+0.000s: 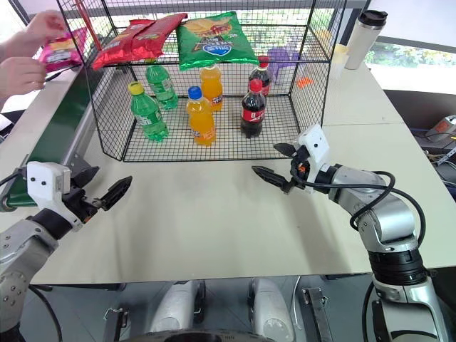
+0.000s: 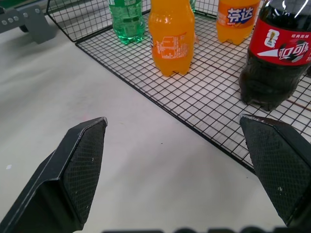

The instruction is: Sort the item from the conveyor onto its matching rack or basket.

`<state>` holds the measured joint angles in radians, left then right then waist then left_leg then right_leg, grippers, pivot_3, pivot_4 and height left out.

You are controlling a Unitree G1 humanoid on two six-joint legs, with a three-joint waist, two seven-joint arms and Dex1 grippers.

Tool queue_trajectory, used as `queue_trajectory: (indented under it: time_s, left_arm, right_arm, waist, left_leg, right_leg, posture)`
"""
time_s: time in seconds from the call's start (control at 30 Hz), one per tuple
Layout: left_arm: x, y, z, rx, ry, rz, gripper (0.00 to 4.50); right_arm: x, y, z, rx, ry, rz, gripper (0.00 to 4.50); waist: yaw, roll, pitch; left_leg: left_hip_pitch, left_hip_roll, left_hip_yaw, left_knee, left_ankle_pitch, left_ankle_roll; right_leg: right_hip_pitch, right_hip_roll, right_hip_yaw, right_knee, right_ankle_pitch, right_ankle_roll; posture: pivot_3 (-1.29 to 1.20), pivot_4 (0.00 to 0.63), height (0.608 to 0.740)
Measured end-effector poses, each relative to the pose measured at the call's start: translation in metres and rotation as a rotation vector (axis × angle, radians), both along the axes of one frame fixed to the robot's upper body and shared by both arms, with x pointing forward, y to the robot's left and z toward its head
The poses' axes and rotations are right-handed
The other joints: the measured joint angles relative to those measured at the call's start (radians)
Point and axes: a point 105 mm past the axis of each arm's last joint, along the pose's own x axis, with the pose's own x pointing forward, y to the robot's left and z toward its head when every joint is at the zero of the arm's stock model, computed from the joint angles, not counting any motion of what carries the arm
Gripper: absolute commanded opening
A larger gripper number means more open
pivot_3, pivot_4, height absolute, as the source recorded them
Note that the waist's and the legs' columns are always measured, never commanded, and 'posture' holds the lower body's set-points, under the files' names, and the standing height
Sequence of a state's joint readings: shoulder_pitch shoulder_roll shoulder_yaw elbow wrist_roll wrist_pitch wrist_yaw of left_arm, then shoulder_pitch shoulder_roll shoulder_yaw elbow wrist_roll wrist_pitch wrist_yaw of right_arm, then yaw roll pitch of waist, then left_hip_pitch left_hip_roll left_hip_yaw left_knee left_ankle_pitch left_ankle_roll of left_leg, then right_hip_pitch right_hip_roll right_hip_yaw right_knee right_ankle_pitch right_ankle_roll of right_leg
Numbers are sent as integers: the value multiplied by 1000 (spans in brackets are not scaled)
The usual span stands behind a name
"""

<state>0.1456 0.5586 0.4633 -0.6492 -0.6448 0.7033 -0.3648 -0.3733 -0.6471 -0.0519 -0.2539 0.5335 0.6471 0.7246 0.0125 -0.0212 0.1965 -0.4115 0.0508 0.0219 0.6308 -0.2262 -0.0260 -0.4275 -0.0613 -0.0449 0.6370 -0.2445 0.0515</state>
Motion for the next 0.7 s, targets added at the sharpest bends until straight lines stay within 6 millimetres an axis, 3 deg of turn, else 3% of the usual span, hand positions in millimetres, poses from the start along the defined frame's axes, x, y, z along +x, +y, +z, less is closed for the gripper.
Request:
queue_trajectory:
  time_s: [0.7]
  left_arm:
    - [0,2,4,45,-12,-3,4466]
  right_arm:
    - [8,5,2,-7,-20,31,4500]
  waist:
    - [-1,0,0]
  left_leg:
    - [0,0,0,0,0,0]
  right_leg:
    - [0,0,0,1,0,0]
  posture:
    - [0,150,740]
